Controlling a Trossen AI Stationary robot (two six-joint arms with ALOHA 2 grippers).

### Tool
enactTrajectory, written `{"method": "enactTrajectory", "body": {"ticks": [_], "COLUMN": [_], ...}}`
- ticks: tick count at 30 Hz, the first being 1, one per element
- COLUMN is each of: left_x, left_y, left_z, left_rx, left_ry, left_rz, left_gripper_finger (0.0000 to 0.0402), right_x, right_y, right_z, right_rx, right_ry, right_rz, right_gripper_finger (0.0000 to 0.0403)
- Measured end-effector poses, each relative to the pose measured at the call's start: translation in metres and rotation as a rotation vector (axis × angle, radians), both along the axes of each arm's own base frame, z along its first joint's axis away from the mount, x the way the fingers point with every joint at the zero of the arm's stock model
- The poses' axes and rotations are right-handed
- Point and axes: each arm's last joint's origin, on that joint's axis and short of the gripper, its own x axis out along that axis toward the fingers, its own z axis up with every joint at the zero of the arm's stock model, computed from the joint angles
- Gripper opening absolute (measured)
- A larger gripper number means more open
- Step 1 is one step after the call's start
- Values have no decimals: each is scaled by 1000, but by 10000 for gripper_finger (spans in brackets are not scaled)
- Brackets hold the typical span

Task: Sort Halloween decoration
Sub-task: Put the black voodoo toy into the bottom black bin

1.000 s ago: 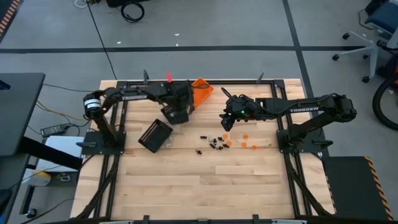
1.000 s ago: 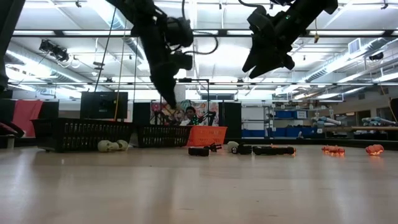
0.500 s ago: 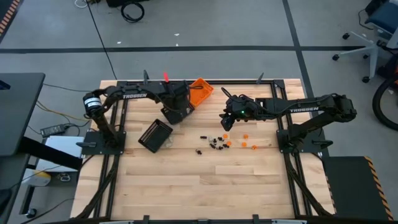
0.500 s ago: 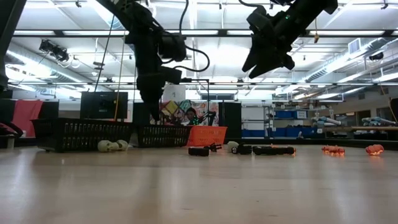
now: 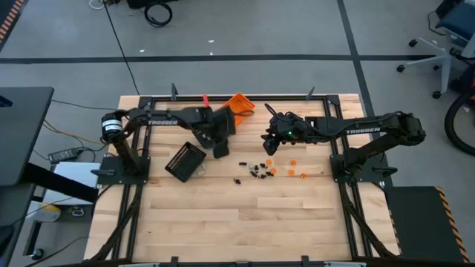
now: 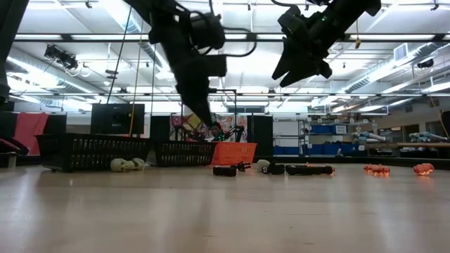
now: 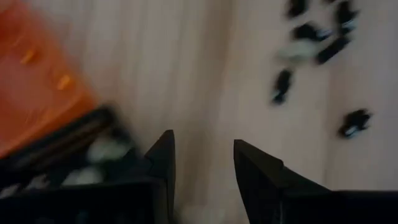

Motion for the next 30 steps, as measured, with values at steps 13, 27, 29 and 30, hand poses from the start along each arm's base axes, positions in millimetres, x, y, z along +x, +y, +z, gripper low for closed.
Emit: {"method": "enactTrajectory", "body": {"ticks": [13,27,29,30], "left_x": [48,59,61,61], "left_y": [-67,-63,-63,-63], "left_z": [-47,-81,-83,-84], "left_rx": [-16,-25,-25,-26], "left_ry": [-84,-55,-66,-59], "left_rz": [-104,-64,-62,-61], "left_gripper_finger": [119,119,116,112], "right_x": [-6,-8,-8,-8], "right_y": [3,4,4,5], "right_z": [-7,-9,-9,-9], "right_rx": [65,99,100,100], "right_ry": [83,111,112,114], "right_rz": [46,62,61,63], "right_gripper_finger": [173,173,173,173]}}
